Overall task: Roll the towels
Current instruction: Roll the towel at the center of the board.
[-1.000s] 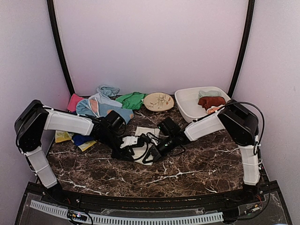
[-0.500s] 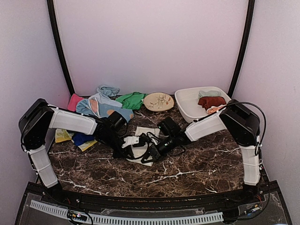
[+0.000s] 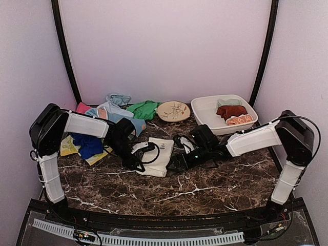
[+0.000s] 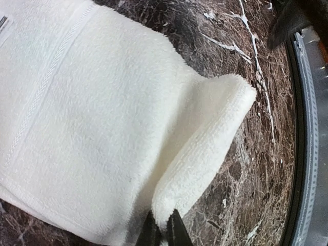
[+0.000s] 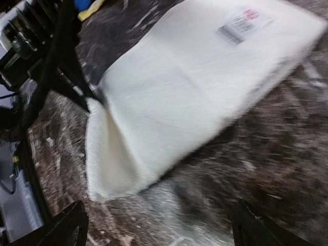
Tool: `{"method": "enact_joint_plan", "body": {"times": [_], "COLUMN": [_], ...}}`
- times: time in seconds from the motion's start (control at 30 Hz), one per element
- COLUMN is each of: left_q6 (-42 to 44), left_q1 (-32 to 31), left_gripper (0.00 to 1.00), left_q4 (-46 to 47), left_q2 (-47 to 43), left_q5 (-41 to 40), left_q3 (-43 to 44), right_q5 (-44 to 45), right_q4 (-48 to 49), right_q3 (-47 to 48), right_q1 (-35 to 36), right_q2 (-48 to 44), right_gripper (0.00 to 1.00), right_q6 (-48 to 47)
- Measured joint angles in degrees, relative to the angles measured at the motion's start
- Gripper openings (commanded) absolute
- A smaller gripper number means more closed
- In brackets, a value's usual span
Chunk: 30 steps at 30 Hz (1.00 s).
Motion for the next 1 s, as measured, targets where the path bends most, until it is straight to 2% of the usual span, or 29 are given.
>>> {"method": "enact_joint_plan", "body": {"times": [0.07,0.2,0.3,0.37,0.4,0.47,0.67,0.8,1.0], "left_q6": [-0.46,-1.29,-1.66,-1.75,-1.84,-1.99,-2.78,-3.65,-4.94], "left_q1": [0.96,1.9,1.88,1.88,1.9,1.9,1.9,1.9,1.9], "left_gripper": [0.0,0.0,0.0,0.0,0.0,0.0,0.0,0.0,0.0], "left_q4": [-1.55,-4.17,-5.75,-6.95,-7.65,-8.76,-12.46,-14.86,-17.27], "left_q2": [1.01,2.12,2.91,3.72,4.13,4.83,7.17,8.76,10.23], "left_q5": [1.42,2.78,2.8,2.97,3.04,3.02,2.78,2.82,2.69], "left_q3": [1.01,2.38,3.61,4.68,5.25,6.25,9.49,11.74,13.86], "right_q5": [10.73,39.52,50.93,54.21,55.47,56.65,55.17,54.25,51.34], "right_q4": [-0.13,4.63,8.57,13.44,15.98,19.08,24.2,30.23,36.57], "right_q3": [-3.45,-13.33,-17.64,-21.11,-22.88,-24.7,-23.89,-20.94,-13.46], "right_q1": [1.07,6.93,5.49,5.07,6.45,10.54,22.77,27.43,28.17], "right_q2": [-5.99,-22.67,-28.17,-29.22,-29.18,-27.45,-17.88,-10.34,0.83], "right_gripper": [1.0,1.0,1.0,1.0,0.97,0.91,0.83,0.77,0.69], "right_q6": [-1.22,-0.72,0.59,-3.61,-7.06,-13.99,-36.26,-50.21,-65.88]}}
